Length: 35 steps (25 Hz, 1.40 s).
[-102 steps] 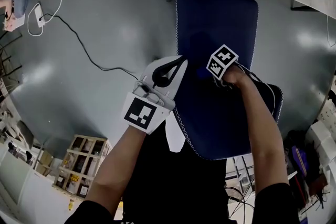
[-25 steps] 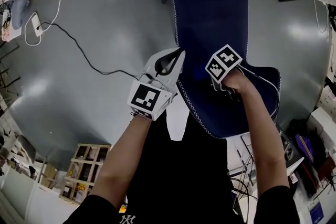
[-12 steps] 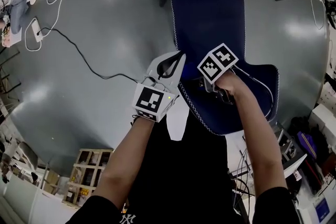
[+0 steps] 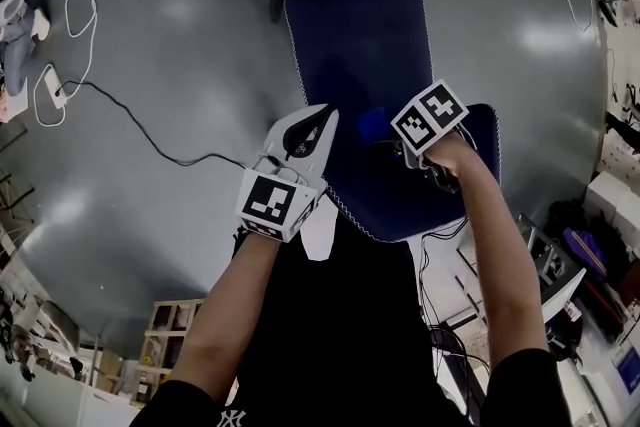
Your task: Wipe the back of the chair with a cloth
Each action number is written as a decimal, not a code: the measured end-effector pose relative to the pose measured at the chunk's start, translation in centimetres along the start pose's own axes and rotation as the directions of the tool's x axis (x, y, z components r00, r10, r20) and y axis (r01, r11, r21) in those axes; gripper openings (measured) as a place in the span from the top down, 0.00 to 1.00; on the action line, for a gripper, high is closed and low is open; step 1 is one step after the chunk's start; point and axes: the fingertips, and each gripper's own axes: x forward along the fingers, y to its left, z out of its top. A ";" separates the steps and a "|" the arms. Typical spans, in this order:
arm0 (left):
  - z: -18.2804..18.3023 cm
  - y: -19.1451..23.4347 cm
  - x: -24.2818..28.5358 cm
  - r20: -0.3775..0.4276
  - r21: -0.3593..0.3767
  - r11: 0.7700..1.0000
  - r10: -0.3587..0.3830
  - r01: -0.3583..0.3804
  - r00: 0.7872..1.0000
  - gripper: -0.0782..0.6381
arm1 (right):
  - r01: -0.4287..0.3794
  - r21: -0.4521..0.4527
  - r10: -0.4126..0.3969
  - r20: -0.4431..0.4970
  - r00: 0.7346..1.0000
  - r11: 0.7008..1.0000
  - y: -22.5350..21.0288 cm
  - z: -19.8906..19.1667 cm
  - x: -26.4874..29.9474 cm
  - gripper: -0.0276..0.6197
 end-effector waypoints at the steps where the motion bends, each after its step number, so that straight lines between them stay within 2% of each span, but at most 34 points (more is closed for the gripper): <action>1: 0.3 -0.5 0.3 -0.004 0.005 1.000 -0.012 0.012 1.000 0.88 | 0.051 -0.005 -0.051 -0.014 0.999 0.999 -1.3 -1.0 -1.2 0.83; 3: 0.7 -1.6 0.9 -0.013 0.017 0.999 -0.034 0.034 0.999 0.88 | 0.151 -0.012 -0.151 -0.038 0.988 0.988 -3.7 -2.9 -3.7 0.83; 5: 1.1 -2.4 1.3 -0.018 0.031 0.998 -0.051 0.051 0.999 0.88 | 0.262 -0.029 -0.264 -0.067 0.962 0.964 -6.3 -4.6 -6.4 0.83; 8: 1.4 -2.9 1.8 -0.025 0.037 0.997 -0.065 0.066 0.998 0.88 | 0.411 -0.045 -0.413 -0.121 0.902 0.910 -10.2 -6.5 -9.4 0.83; 12: 0.4 -2.9 2.3 -0.052 0.030 0.996 -0.077 0.079 0.996 0.88 | 0.531 -0.062 -0.534 -0.173 0.828 0.845 -13.9 -6.8 -9.6 0.83; 14: -0.2 -2.6 2.4 -0.060 0.026 0.997 -0.073 0.075 0.996 0.88 | 0.573 -0.127 -0.585 -0.242 0.774 0.810 -15.0 -7.2 -8.5 0.83; 17: -0.5 -2.2 2.2 -0.066 0.022 0.998 -0.063 0.065 0.996 0.88 | 0.570 -0.225 -0.610 -0.375 0.698 0.791 -15.0 -9.0 -6.8 0.83; 19: -0.6 -2.0 2.0 -0.067 0.019 0.998 -0.054 0.055 0.996 0.88 | 0.571 -0.246 -0.618 -0.406 0.673 0.783 -14.5 -9.6 -6.6 0.83; 20: -0.7 -1.9 1.8 -0.067 0.015 0.999 -0.048 0.049 0.997 0.88 | 0.566 -0.243 -0.612 -0.408 0.677 0.788 -14.2 -9.7 -6.4 0.83; 23: -0.6 -1.7 1.1 -0.068 0.008 0.999 -0.034 0.035 0.997 0.88 | 0.529 -0.212 -0.567 -0.398 0.721 0.821 -12.5 -9.7 -5.6 0.83; 28: -0.8 -1.7 -0.1 -0.082 0.016 0.999 -0.027 0.028 0.996 0.88 | 0.416 -0.144 -0.439 -0.351 0.827 0.898 -7.9 -8.6 -2.8 0.83; 35: -0.4 -1.8 -1.1 -0.083 0.014 1.000 -0.012 0.013 0.996 0.88 | 0.206 -0.060 -0.214 -0.246 0.945 0.977 -0.4 -5.7 0.8 0.83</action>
